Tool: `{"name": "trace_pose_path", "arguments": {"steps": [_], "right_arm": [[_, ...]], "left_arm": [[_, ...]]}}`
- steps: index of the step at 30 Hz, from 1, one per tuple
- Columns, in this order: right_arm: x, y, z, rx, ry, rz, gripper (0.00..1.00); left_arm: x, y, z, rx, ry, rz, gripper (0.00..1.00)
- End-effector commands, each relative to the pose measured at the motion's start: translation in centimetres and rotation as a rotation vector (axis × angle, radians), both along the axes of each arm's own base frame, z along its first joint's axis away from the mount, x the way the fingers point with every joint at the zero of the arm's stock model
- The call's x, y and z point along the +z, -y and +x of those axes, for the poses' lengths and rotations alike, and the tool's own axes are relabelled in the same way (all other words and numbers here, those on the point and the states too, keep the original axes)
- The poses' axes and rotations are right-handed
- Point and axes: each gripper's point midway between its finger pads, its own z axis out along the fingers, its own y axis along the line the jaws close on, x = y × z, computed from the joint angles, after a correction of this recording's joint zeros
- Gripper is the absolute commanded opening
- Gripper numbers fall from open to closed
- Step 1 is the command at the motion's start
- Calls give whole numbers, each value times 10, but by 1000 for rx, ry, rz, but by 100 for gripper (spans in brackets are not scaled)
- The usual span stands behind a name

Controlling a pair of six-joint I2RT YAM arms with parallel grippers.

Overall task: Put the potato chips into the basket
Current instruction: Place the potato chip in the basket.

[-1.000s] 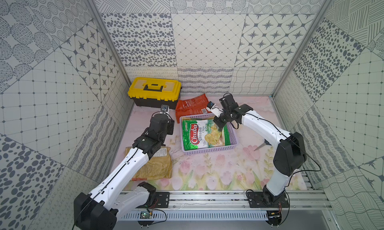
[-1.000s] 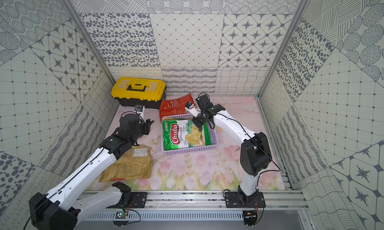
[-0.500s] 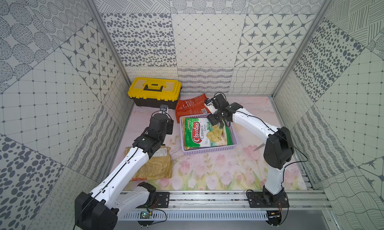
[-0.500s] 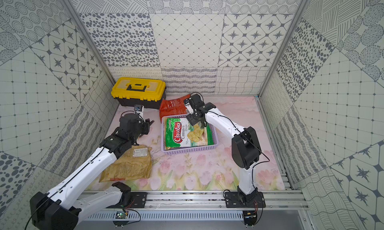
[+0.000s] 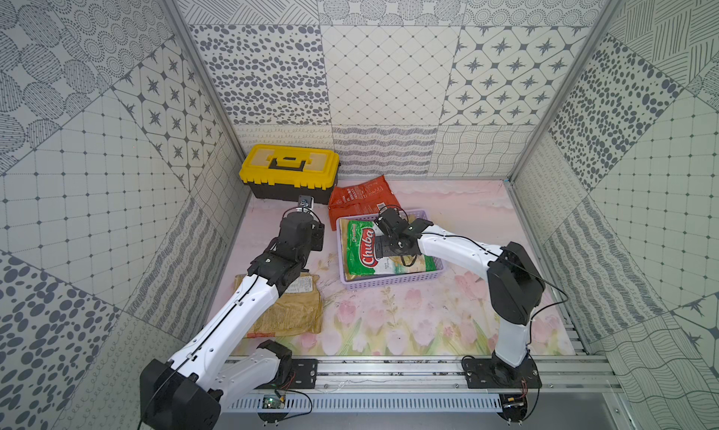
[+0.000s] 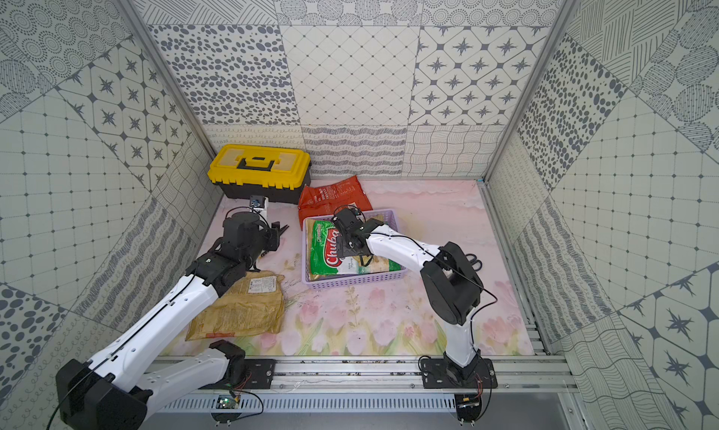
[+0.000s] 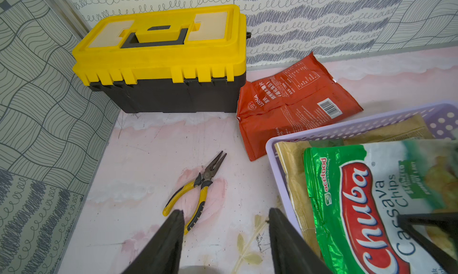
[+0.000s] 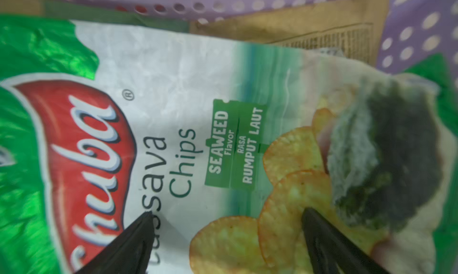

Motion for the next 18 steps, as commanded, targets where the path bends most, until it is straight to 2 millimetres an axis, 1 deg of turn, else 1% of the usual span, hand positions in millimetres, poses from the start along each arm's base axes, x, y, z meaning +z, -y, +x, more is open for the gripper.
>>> {"name": "trace_pose_path", "arguments": {"steps": [1,3,5,6,8,9,11,13,14,15,17,18], "right_arm": [[-38,-9,4,-95,-123,92,97],[-39,-6,5,-105,-141,101,97],[-31,-2,5,-116,-120,103,97],[-27,-1,5,-114,-112,106,97],[-12,-2,5,-105,-95,132,97],[-4,-4,5,-98,-85,148,97],[17,-10,3,-70,-55,180,97],[42,-21,0,-17,-8,204,97],[57,-30,-2,19,22,215,97],[69,-38,-5,52,46,225,96],[94,-59,-20,123,90,240,94],[102,-69,-29,153,101,251,93]], "left_arm": [[16,-1,4,9,56,-30,58],[16,-1,3,13,53,-29,59],[14,-2,3,19,47,-33,59],[13,-2,3,26,40,-39,62],[6,-2,3,45,8,-59,66],[2,-2,4,56,-10,-71,70],[-12,-2,3,71,-84,-127,71],[-28,-2,2,74,-168,-218,71],[-31,-2,3,68,-199,-278,71],[-39,-6,0,76,-251,-317,71],[-41,-16,-1,92,-291,-409,71],[-42,-23,-2,108,-298,-440,71]]}}
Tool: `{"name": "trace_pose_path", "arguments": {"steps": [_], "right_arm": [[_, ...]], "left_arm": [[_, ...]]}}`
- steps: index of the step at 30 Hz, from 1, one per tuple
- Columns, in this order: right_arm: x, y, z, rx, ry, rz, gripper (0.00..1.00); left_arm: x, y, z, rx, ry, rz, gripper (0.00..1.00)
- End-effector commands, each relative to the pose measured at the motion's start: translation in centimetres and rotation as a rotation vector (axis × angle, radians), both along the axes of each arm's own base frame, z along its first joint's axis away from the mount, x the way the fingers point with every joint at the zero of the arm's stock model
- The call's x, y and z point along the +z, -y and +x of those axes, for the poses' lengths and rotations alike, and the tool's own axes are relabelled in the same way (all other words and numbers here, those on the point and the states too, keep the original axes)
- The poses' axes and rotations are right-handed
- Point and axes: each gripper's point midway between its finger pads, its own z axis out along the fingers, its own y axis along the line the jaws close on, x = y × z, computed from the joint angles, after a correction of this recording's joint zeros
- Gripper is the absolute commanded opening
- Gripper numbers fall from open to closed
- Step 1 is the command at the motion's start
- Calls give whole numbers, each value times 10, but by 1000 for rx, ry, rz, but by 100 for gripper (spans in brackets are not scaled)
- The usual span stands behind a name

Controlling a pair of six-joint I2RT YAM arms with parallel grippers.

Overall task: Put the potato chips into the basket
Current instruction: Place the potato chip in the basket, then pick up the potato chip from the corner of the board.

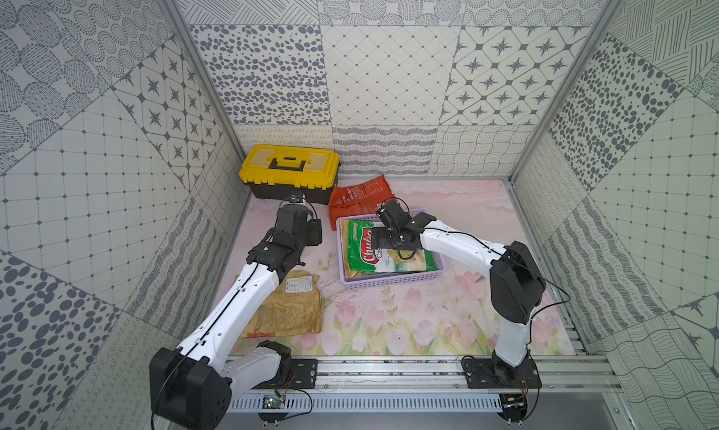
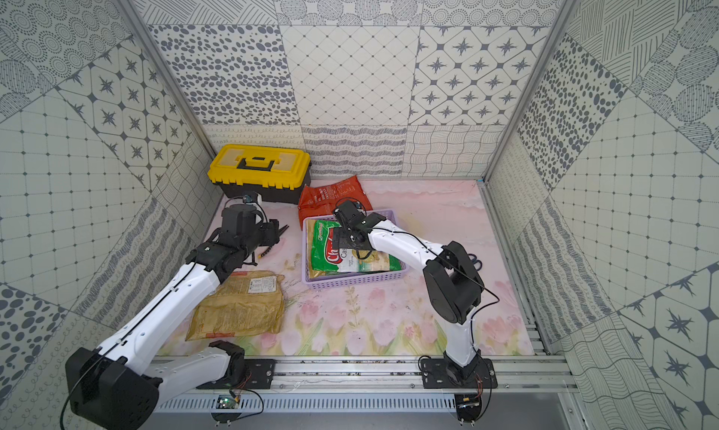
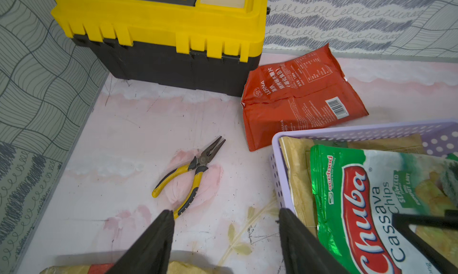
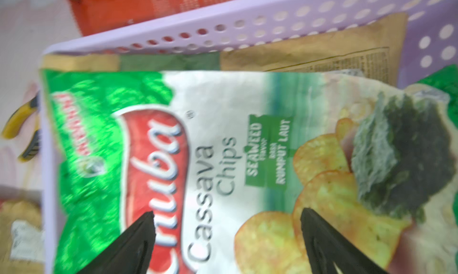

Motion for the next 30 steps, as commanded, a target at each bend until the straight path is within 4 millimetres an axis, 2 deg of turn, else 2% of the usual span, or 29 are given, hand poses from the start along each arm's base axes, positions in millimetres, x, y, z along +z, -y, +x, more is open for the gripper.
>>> {"name": "trace_pose_path", "arguments": {"steps": [1,3,7,10,13,17,20,27,29,30], "right_arm": [[57,-45,-31,141,97,80,93],[64,-69,-58,205,90,114,89],[65,-128,-114,346,30,184,81],[53,-170,-149,444,-36,216,71],[34,-198,-171,496,-99,220,61],[10,-215,-179,515,-166,184,60],[-9,-218,-176,502,-199,133,60],[-47,-217,-170,469,-252,74,59],[-56,-214,-164,454,-259,55,63],[-62,-213,-161,446,-263,45,68]], "left_arm": [[-22,-8,-16,35,-158,-301,71],[-26,-25,-20,75,-157,-312,71],[-28,-54,-29,169,-113,-237,71],[-16,-68,-36,227,-36,-207,70],[-5,-83,-43,281,16,-156,70],[-4,-93,-48,327,15,-125,70],[-1,-96,-50,340,26,-119,70],[4,-118,-60,437,38,-64,70],[3,-120,-61,446,35,-65,70],[2,-119,-61,444,35,-71,70]]}}
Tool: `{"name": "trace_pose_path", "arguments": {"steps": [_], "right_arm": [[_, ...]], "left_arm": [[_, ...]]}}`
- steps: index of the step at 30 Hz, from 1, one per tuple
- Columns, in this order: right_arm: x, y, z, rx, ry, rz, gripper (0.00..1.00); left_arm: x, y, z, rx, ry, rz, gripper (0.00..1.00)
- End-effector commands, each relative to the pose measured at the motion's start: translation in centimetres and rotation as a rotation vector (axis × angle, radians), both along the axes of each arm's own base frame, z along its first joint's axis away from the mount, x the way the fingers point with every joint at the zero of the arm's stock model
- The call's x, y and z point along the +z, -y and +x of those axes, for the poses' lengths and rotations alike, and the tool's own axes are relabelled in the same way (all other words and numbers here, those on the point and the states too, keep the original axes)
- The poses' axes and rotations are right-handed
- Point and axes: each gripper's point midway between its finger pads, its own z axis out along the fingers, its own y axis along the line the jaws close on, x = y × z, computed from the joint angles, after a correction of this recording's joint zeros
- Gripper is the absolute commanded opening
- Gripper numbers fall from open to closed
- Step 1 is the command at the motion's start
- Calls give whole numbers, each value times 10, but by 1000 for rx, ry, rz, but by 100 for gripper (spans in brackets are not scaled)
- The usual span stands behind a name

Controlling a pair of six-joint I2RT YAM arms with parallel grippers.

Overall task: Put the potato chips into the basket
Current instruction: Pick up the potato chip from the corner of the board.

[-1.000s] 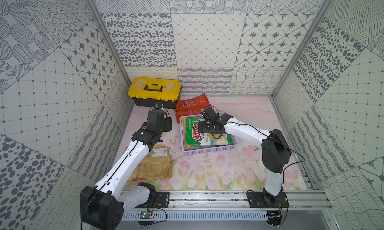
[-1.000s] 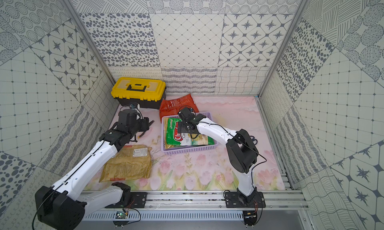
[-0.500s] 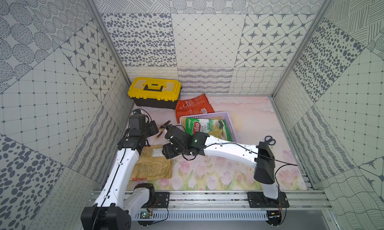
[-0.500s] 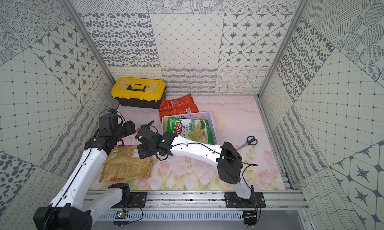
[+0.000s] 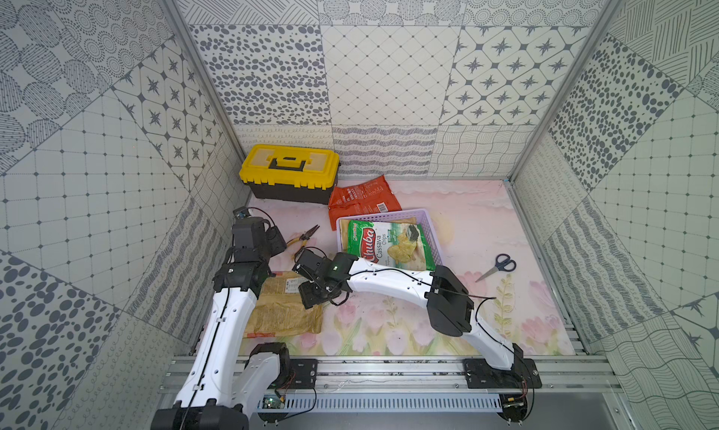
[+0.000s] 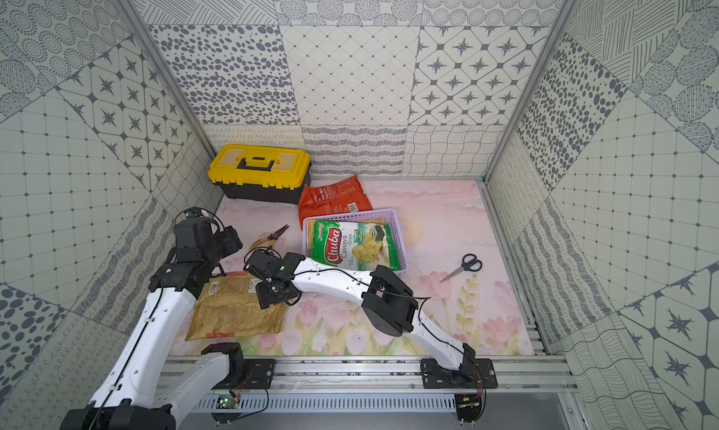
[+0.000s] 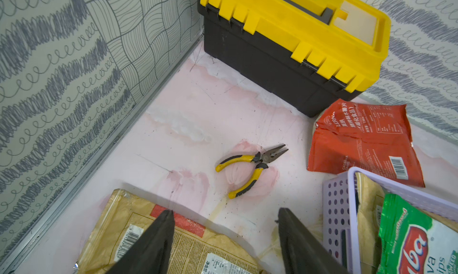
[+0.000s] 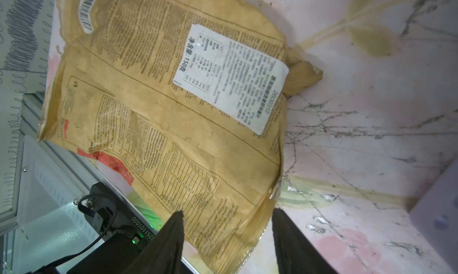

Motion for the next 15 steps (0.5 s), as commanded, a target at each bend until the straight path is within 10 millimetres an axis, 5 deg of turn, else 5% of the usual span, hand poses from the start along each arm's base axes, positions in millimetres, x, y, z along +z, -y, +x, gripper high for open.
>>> {"name": "trace_pose_path", "arguments": {"steps": [1,8,11,14,15], "right_arm": [[-14,1,11,-31,-12,-25,70],[-40,-10,21,-26,-101,-22,63],[-36,-15,23,-14,-93,-2,39],[-20,-18,28,-9,-52,20,0],[-11,-17,30,-12,-29,24,0]], "left_arm": [[-3,-13,-8,69,-18,23,70],[-4,-12,-7,65,-14,8,70],[-5,-10,-6,57,-10,-2,70],[-5,-10,-6,60,-12,-3,70],[-5,-10,-6,60,-12,-4,70]]}}
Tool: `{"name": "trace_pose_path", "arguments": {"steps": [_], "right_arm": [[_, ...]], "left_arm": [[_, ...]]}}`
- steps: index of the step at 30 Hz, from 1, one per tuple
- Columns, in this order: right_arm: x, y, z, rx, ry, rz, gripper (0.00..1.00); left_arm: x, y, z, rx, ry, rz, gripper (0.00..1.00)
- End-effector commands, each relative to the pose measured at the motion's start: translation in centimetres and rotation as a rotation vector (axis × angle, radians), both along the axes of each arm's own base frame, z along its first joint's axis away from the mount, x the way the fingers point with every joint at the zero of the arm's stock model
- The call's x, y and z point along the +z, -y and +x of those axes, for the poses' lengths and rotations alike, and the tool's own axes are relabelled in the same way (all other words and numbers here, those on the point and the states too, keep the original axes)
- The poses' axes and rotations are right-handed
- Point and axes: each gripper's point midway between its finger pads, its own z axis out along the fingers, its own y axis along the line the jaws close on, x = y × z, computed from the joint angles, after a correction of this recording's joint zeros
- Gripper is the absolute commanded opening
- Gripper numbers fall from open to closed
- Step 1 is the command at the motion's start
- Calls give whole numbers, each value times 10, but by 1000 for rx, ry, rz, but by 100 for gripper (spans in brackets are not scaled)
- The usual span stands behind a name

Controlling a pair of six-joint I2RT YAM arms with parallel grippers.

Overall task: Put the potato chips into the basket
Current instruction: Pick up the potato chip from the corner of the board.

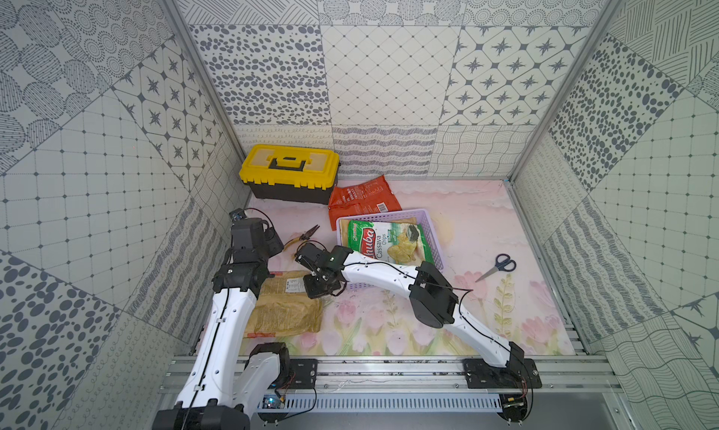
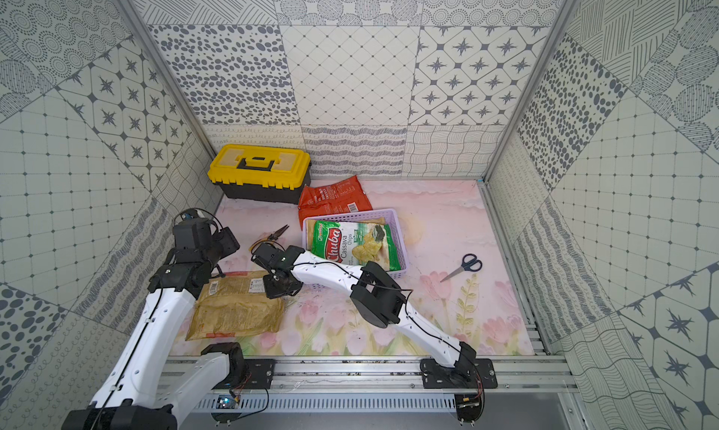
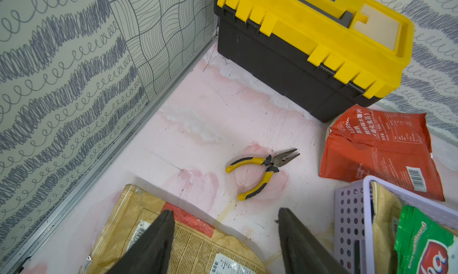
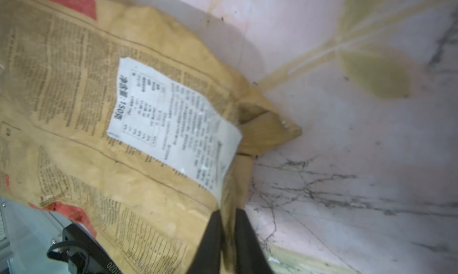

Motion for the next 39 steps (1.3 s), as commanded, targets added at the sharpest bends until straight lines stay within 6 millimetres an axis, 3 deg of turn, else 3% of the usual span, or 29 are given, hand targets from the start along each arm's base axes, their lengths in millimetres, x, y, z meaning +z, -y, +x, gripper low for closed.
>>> {"name": "trace_pose_path", "arguments": {"steps": [1,11,20,28,34,39], "right_arm": [[35,-7,1,17,74,47,0],[158,-11,-8,117,274,210,0],[234,19,-4,181,431,202,0],[315,36,-14,266,566,327,0],[347,71,-12,287,618,324,0],[347,123,10,245,590,231,0]], "left_arm": [[-2,-2,-2,19,-2,-10,70],[-3,-5,-3,29,-4,-12,70],[-5,-9,-2,39,5,-38,70],[-5,-14,-4,62,5,-43,70],[-8,-14,-4,63,0,-52,70],[-11,-13,-3,60,-5,-60,70]]}}
